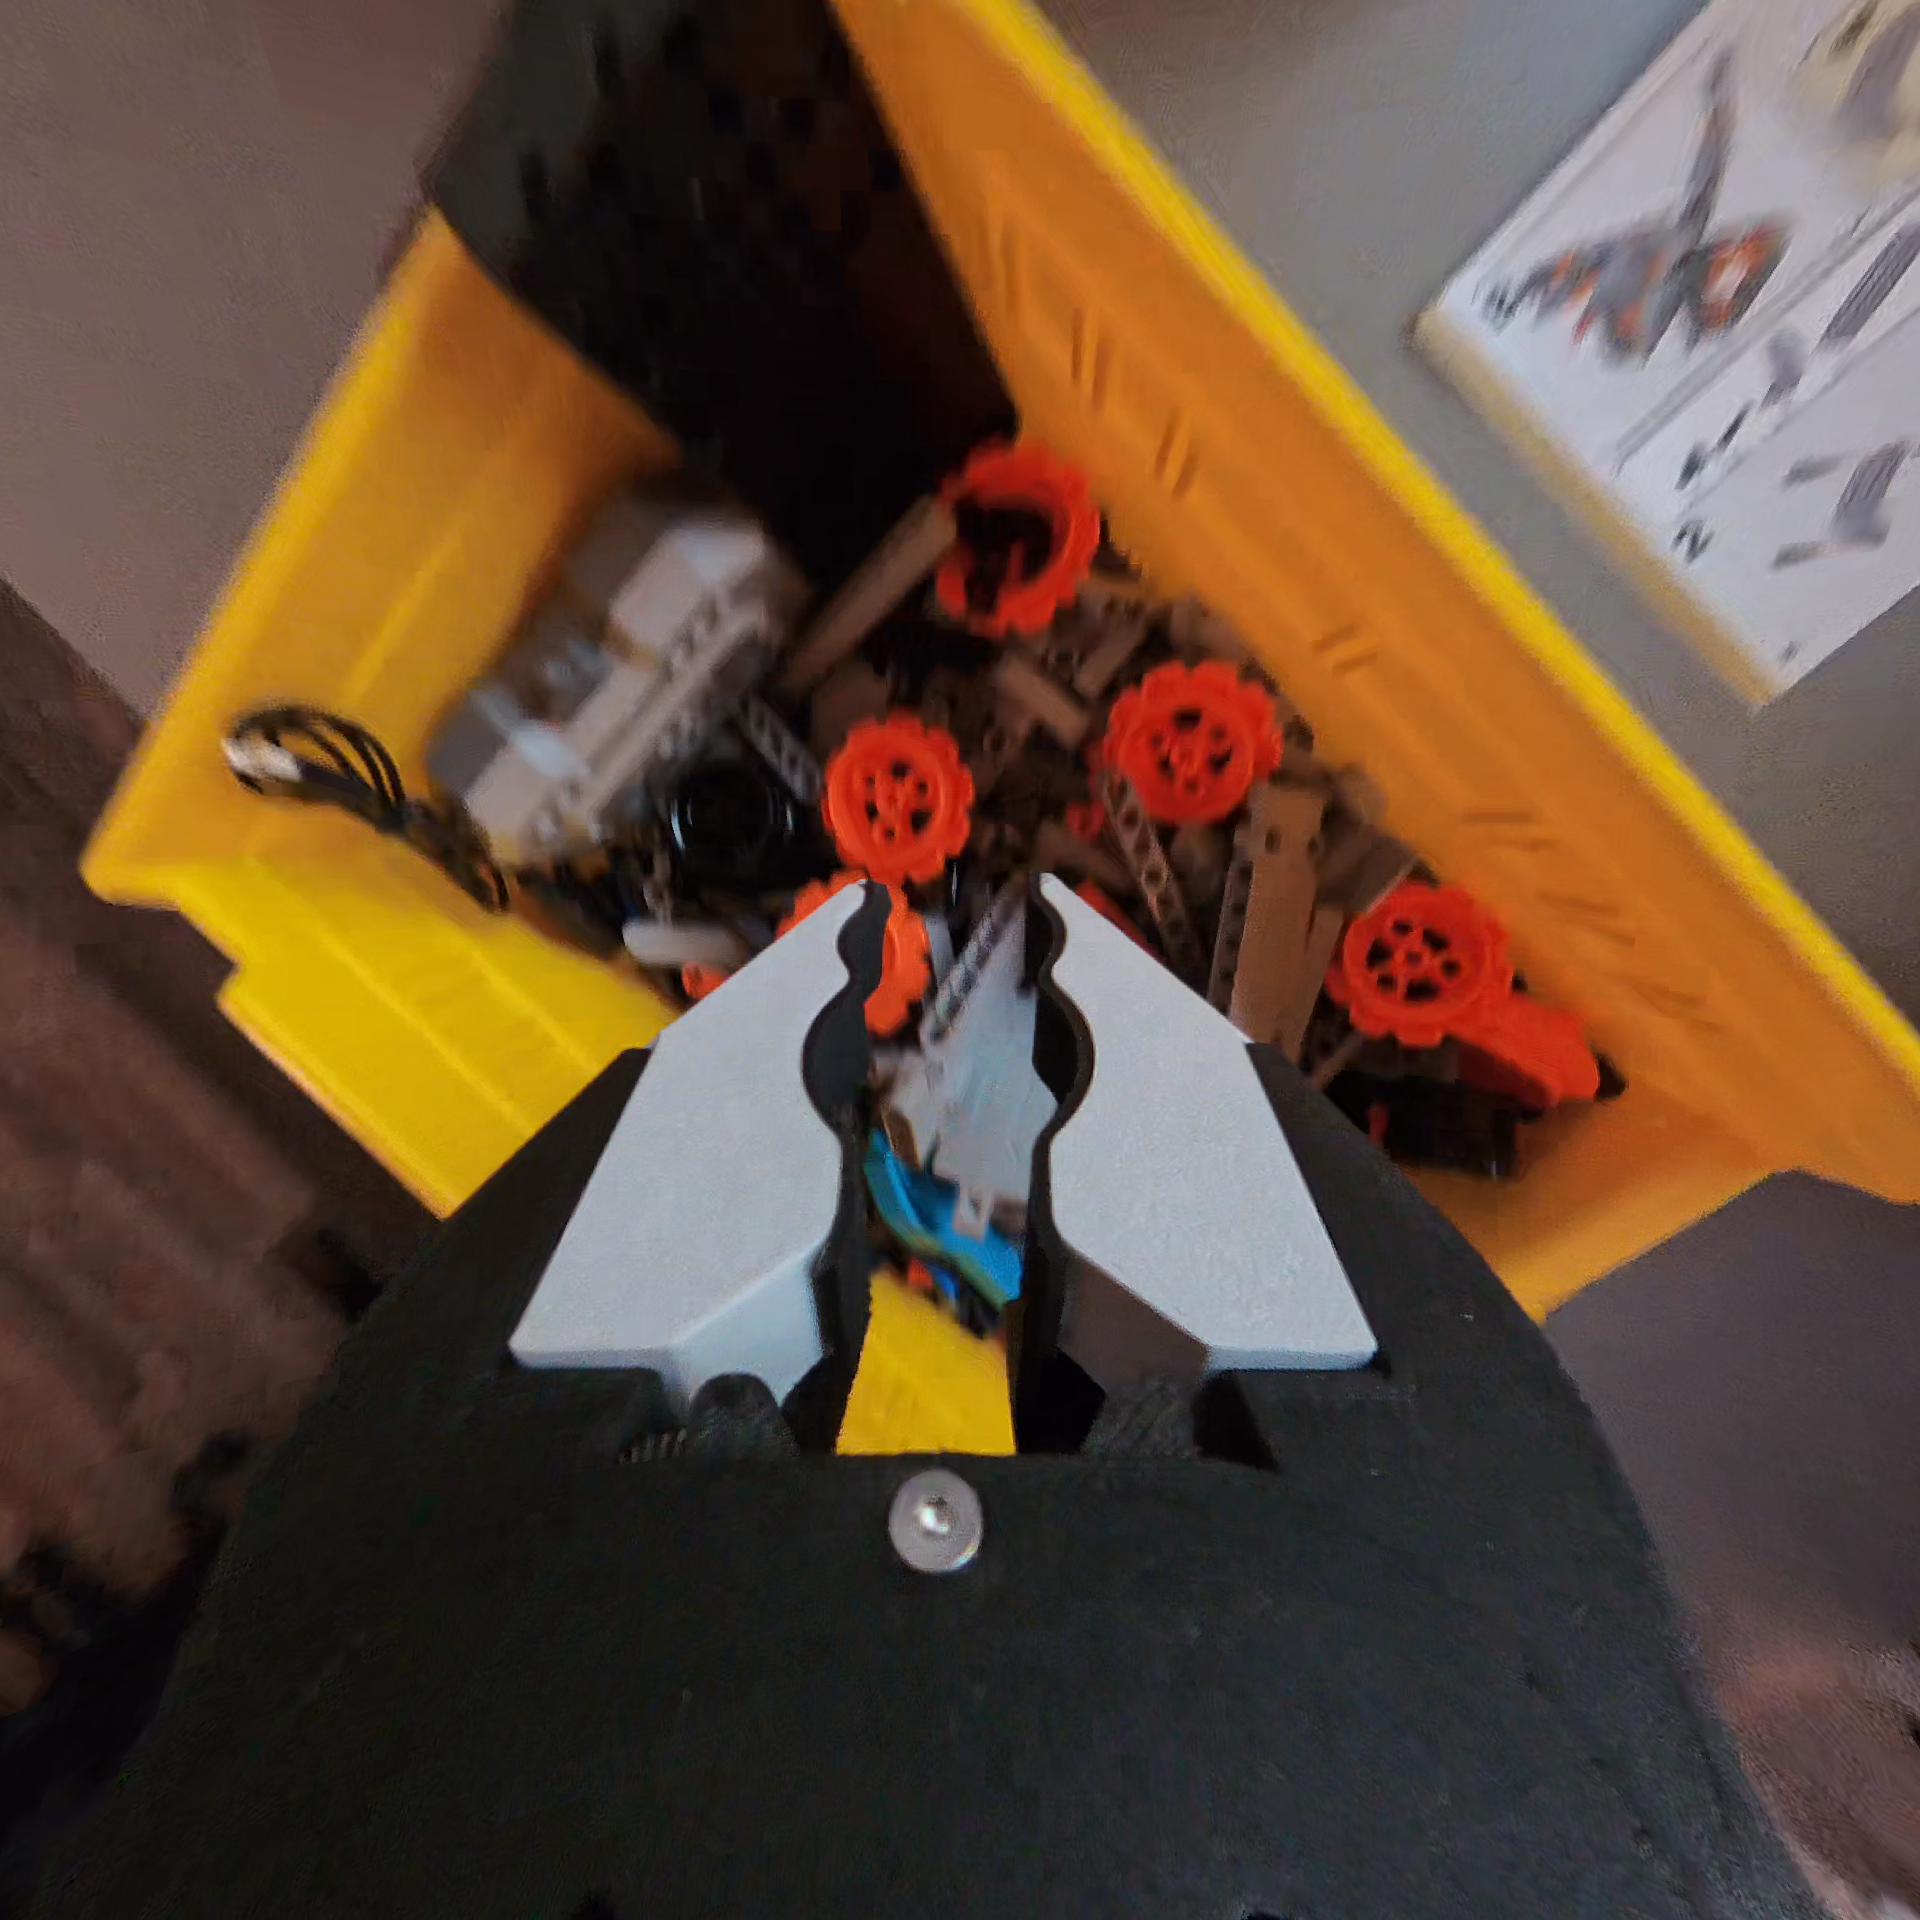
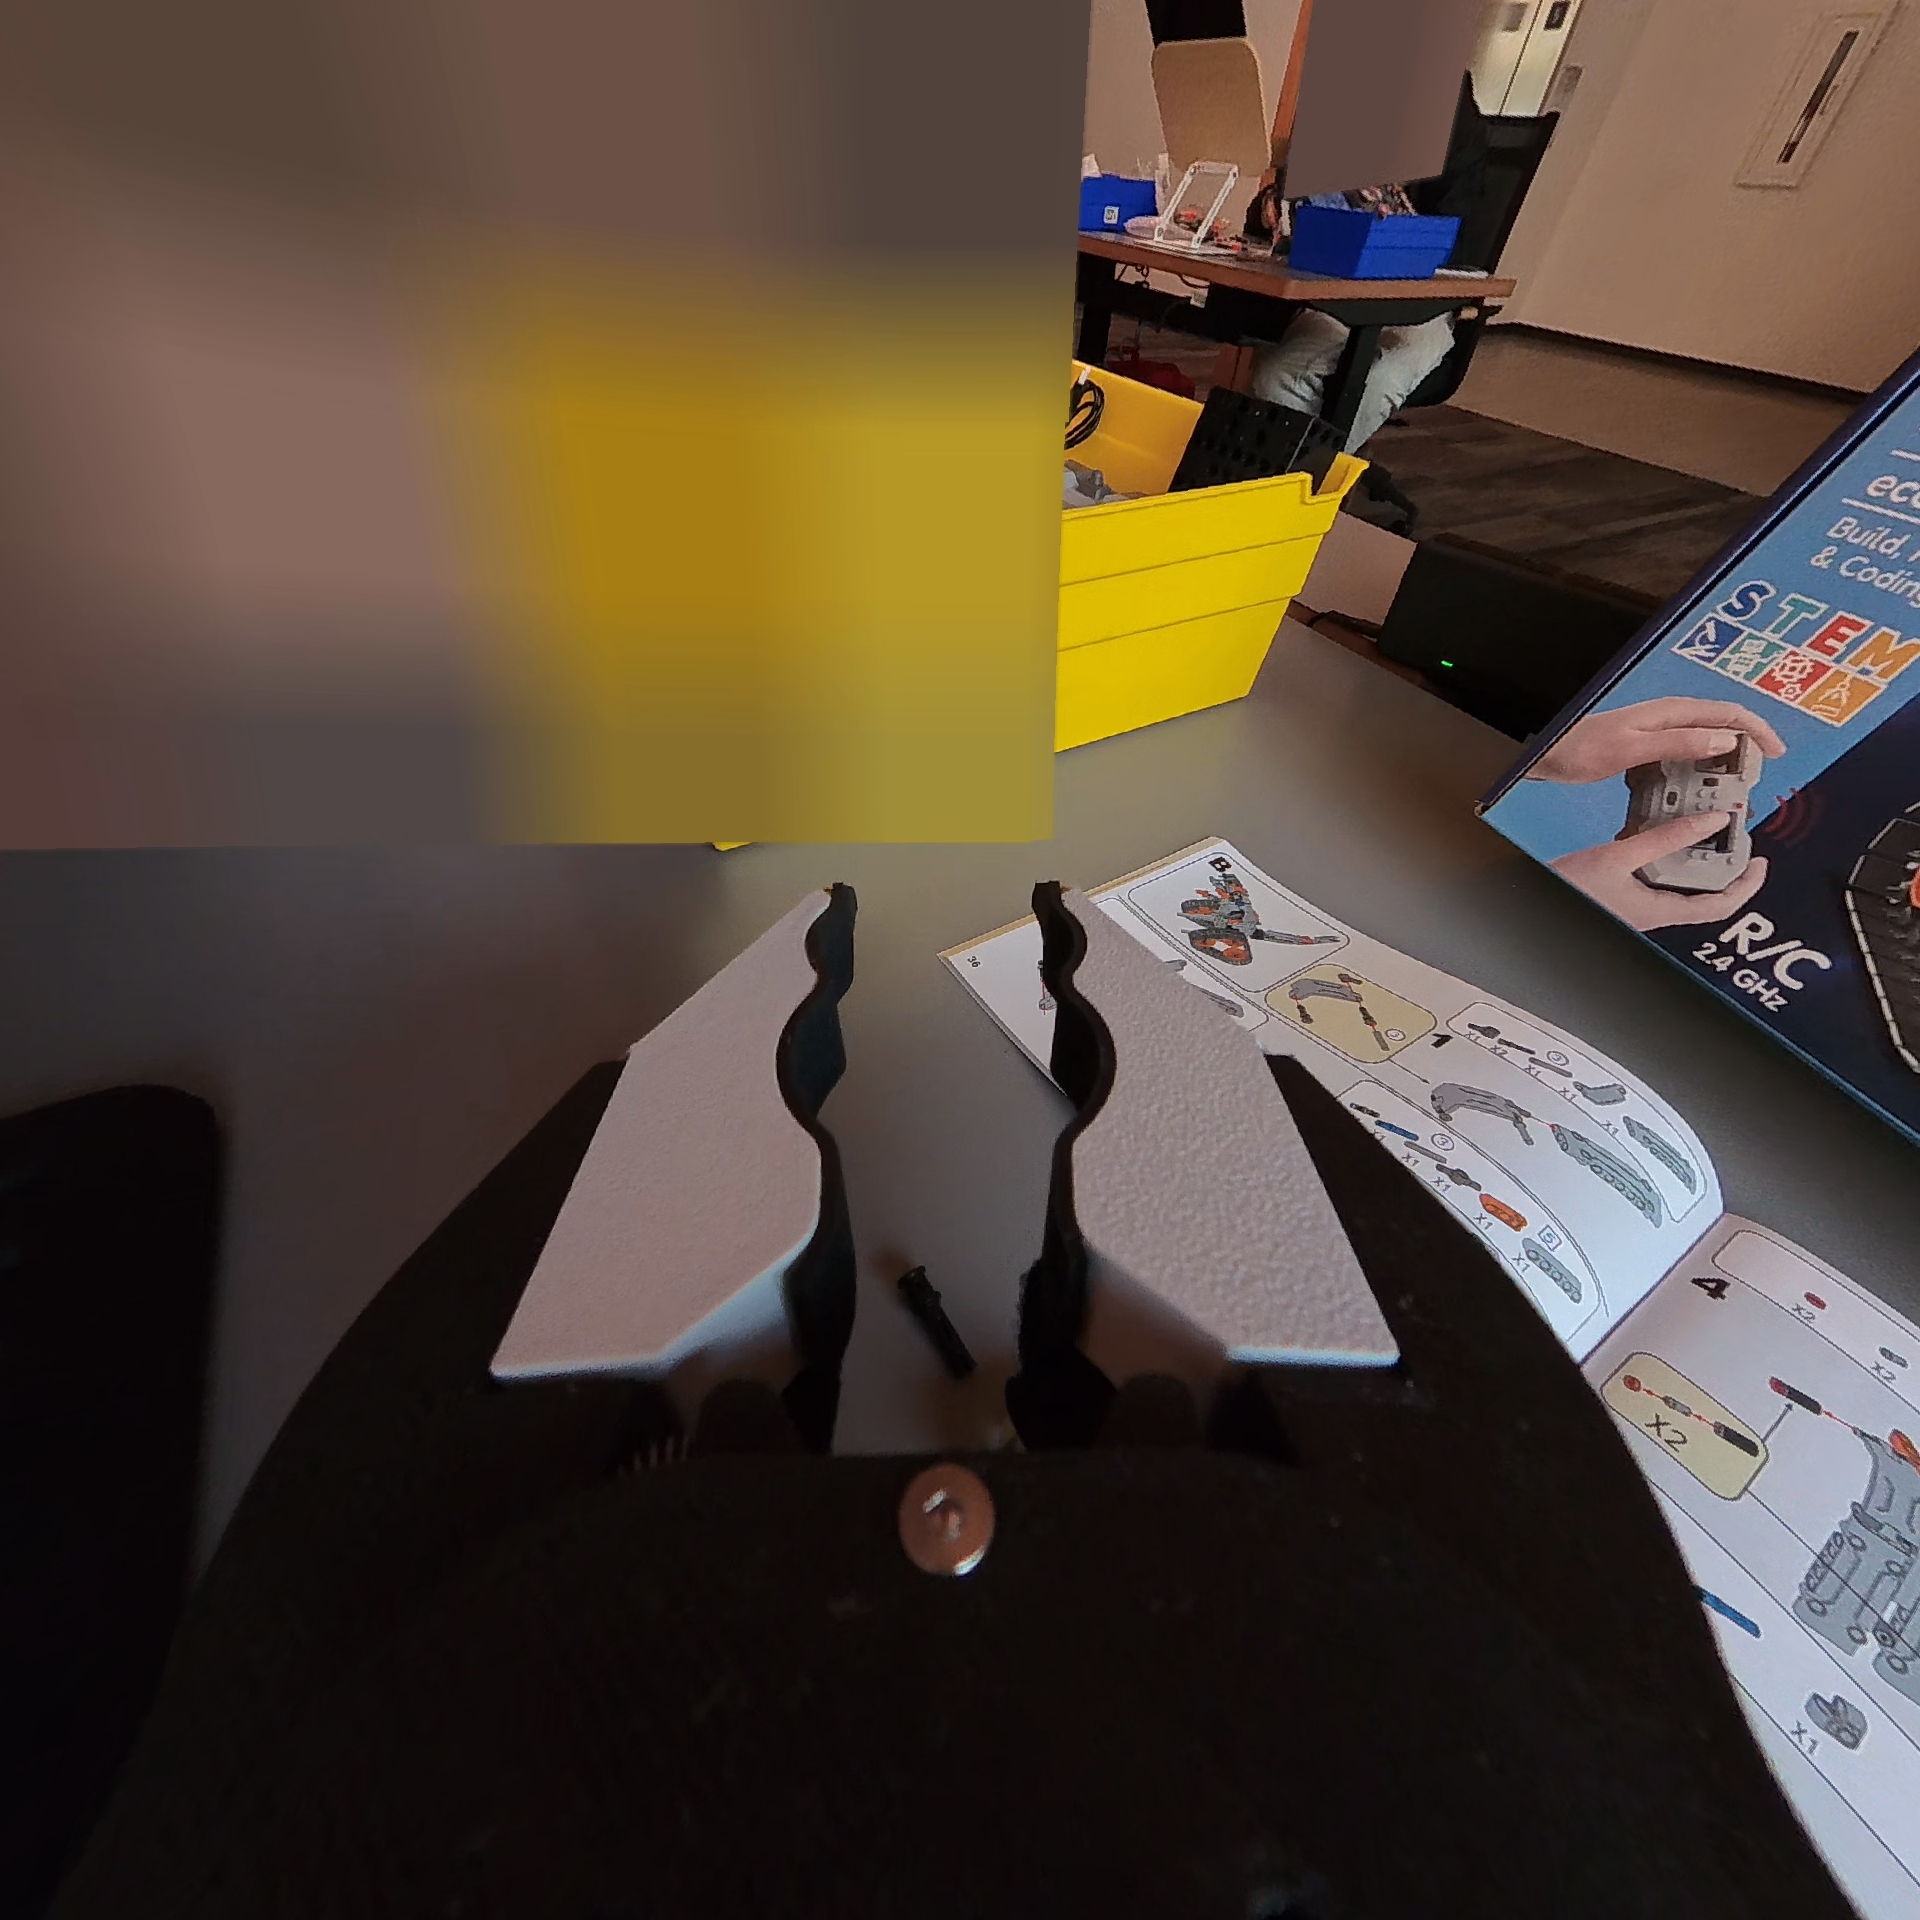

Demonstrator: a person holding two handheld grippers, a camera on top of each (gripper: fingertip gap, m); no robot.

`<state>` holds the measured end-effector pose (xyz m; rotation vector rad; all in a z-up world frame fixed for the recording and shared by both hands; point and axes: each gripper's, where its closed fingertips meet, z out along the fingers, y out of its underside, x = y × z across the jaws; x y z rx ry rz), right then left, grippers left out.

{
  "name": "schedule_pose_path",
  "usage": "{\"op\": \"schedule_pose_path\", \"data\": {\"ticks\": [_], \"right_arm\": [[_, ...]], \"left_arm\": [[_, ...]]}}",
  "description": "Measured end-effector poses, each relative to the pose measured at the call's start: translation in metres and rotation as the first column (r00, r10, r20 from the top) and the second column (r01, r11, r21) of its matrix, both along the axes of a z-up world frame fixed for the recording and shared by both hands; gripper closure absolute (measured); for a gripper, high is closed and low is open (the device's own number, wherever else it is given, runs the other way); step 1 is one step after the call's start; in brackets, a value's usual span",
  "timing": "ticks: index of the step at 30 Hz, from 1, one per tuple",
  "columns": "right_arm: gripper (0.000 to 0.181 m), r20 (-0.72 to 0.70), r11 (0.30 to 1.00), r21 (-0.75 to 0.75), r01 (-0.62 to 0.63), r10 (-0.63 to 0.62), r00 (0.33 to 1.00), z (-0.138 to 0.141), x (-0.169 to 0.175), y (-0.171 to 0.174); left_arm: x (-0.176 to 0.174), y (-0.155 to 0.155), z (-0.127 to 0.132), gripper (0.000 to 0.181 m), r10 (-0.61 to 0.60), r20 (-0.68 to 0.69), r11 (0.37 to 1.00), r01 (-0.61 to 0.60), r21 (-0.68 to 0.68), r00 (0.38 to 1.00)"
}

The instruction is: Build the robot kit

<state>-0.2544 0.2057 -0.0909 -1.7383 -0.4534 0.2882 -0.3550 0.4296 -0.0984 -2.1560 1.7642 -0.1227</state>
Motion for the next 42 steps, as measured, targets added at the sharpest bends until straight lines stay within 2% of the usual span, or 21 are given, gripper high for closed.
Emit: {"op": "schedule_pose_path", "data": {"ticks": [2, 5, 8, 9, 15, 17, 21, 31, 42], "right_arm": [[0.146, 0.002, 1.0, -0.004, -0.001, 0.001, 1.0, -0.001, 0.0, 0.0], [0.146, 0.008, 1.0, -0.004, -0.004, 0.004, 1.0, -0.001, -0.001, 0.0], [0.146, 0.005, 1.0, -0.009, -0.007, 0.008, 1.0, -0.002, -0.001, 0.0], [0.146, 0.005, 1.0, -0.01, -0.008, 0.008, 1.0, -0.002, -0.001, 0.0], [0.146, 0.002, 1.0, -0.006, -0.007, 0.007, 1.0, -0.001, -0.001, 0.0], [0.146, 0.003, 1.0, -0.007, -0.008, 0.008, 1.0, -0.001, -0.001, 0.0], [0.146, 0.004, 1.0, -0.009, -0.008, 0.008, 1.0, -0.002, -0.001, 0.0], [0.146, 0.006, 1.0, -0.007, -0.016, 0.016, 1.0, -0.002, -0.002, 0.0], [0.146, 0.034, 0.998, -0.001, -0.055, 0.055, 0.998, -0.003, -0.012, -0.003]], "left_arm": [[0.013, 0.006, -0.003, 0.159, 0.009, 0.056, 1.0, -0.008, -0.014, 0.998], [0.012, 0.014, -0.024, 0.142, 0.049, -0.001, 0.997, -0.049, -0.063, 0.999], [0.011, 0.025, -0.042, 0.123, 0.071, -0.051, 0.996, -0.074, -0.055, 0.996], [0.012, 0.03, -0.046, 0.122, 0.073, -0.069, 0.997, -0.075, -0.031, 0.995], [0.005, 0.034, -0.054, 0.139, 0.018, -0.169, 0.998, -0.007, 0.067, 0.985], [0.003, 0.029, -0.052, 0.161, 0.013, -0.167, 0.999, -0.008, 0.032, 0.986], [-0.01, 0.033, -0.046, 0.161, 0.055, -0.191, 0.998, -0.047, 0.046, 0.98], [-0.028, 0.026, -0.034, 0.161, 0.067, -0.217, 0.997, -0.06, 0.038, 0.974], [-0.034, 0.019, -0.042, 0.161, 0.054, -0.258, 0.998, -0.057, -0.003, 0.965]]}}
